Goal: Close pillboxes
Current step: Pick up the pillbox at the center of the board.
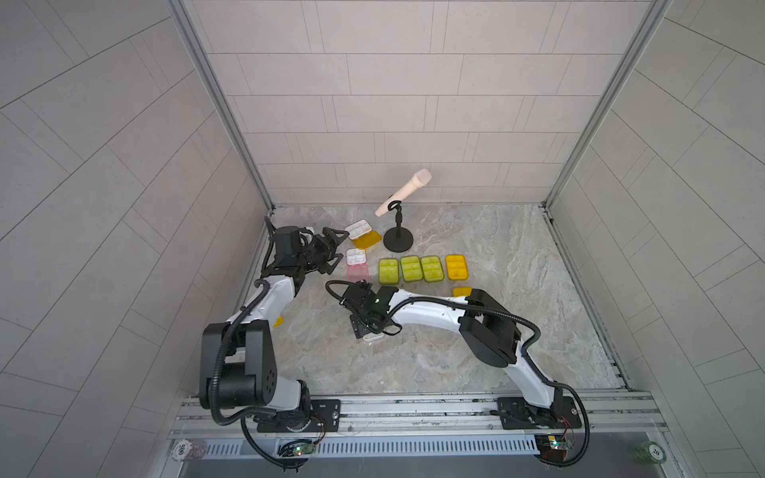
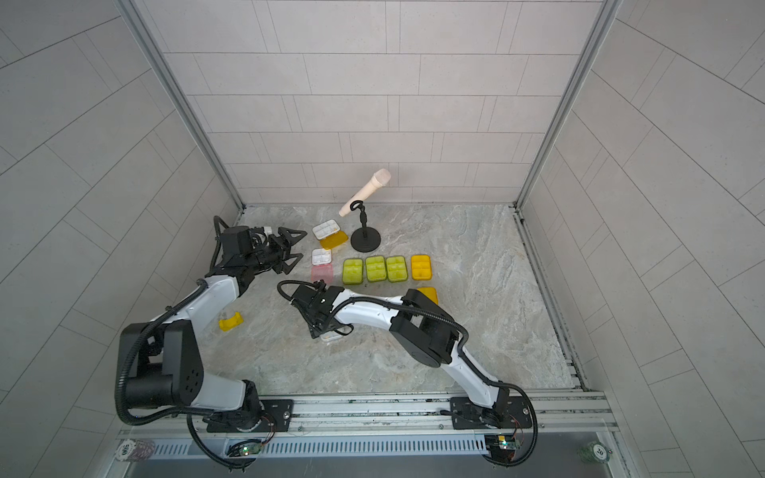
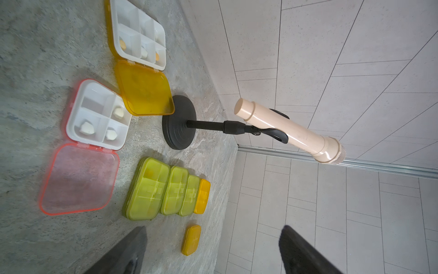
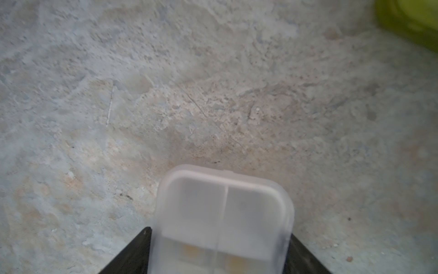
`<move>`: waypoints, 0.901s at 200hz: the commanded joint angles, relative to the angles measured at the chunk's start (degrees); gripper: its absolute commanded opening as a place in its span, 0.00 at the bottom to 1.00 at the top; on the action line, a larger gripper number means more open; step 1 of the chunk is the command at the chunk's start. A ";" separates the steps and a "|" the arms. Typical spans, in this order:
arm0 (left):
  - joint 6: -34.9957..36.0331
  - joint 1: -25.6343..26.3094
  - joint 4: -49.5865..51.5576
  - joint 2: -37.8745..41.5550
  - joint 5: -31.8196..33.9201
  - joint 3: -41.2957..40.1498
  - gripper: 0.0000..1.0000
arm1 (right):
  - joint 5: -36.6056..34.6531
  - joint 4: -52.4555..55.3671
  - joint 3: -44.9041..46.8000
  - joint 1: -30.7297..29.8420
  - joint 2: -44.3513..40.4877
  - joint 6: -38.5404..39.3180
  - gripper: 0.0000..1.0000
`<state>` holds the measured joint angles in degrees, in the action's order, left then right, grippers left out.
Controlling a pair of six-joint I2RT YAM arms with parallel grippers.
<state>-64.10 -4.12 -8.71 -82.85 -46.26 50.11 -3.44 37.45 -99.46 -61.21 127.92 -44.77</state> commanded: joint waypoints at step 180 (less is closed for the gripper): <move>-0.20 -0.45 -0.71 -0.90 0.21 -0.62 0.92 | -9.00 -5.20 28.01 18.26 -17.33 5.29 0.75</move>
<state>-64.10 -4.12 -8.71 -83.05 -46.04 50.09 -9.72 30.26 -74.06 -44.51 111.72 -41.58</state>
